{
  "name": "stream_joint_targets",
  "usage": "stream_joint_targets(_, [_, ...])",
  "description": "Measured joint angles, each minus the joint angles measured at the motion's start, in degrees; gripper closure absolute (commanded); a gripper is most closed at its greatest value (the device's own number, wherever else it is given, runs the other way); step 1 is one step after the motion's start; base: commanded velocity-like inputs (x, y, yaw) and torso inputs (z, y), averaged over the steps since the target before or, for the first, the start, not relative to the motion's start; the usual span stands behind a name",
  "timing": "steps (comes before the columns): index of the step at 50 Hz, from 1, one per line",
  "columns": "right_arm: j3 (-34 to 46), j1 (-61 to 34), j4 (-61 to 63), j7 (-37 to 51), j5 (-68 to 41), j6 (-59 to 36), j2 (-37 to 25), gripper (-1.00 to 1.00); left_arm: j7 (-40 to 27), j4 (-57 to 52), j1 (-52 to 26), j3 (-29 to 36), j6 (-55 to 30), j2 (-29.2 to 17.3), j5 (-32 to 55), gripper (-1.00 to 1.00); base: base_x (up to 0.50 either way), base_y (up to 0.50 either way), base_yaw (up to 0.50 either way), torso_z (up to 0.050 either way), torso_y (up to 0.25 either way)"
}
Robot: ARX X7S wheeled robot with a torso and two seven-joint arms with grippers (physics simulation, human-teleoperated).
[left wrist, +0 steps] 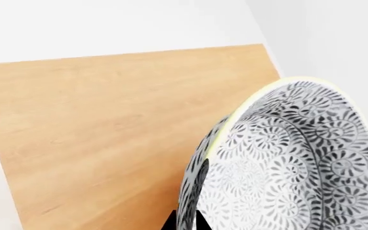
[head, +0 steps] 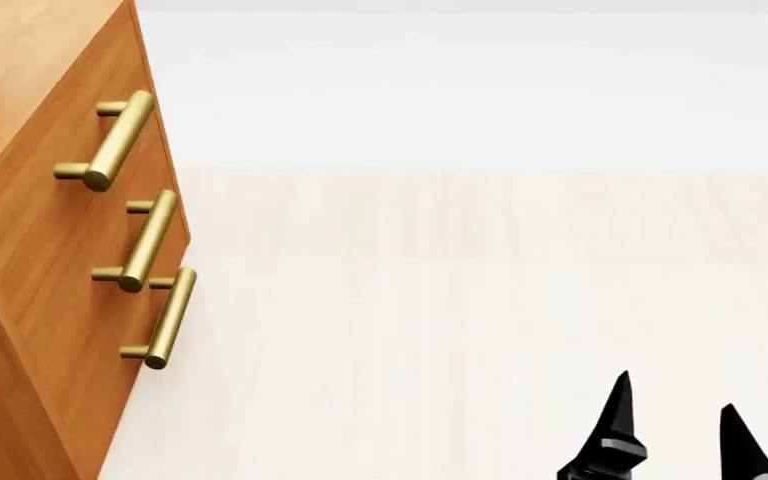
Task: Put the bowl on top of the cabinet.
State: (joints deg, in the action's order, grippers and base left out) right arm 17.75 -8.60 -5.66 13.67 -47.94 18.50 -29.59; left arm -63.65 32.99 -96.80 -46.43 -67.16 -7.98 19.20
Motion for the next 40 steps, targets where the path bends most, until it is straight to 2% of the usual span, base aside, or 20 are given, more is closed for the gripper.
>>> stream_joint_targets(12, [0.1,-0.15,-0.02,0.15,0.18,-0.21,0.05,-1.0,0.9,1.71,0.33,0.56,1.46,-0.85,-0.14,1.0,0.0,0.0,0.0,0.0,0.0])
stream_joint_targets(13, [0.1,-0.16,-0.01,0.16,0.19,-0.23,0.05,-1.0,0.96,1.79,0.35,0.63,1.51,-0.91,-0.18,-1.0,0.0,0.0,0.0,0.0,0.0])
stream_joint_targets(40, [0.08,-0.11,0.2,0.08,0.24,-0.29,0.02,-1.0,1.2,1.91,-0.37,2.28,1.05,-0.81,0.51,-1.0,0.0,0.0,0.0,0.0,0.0])
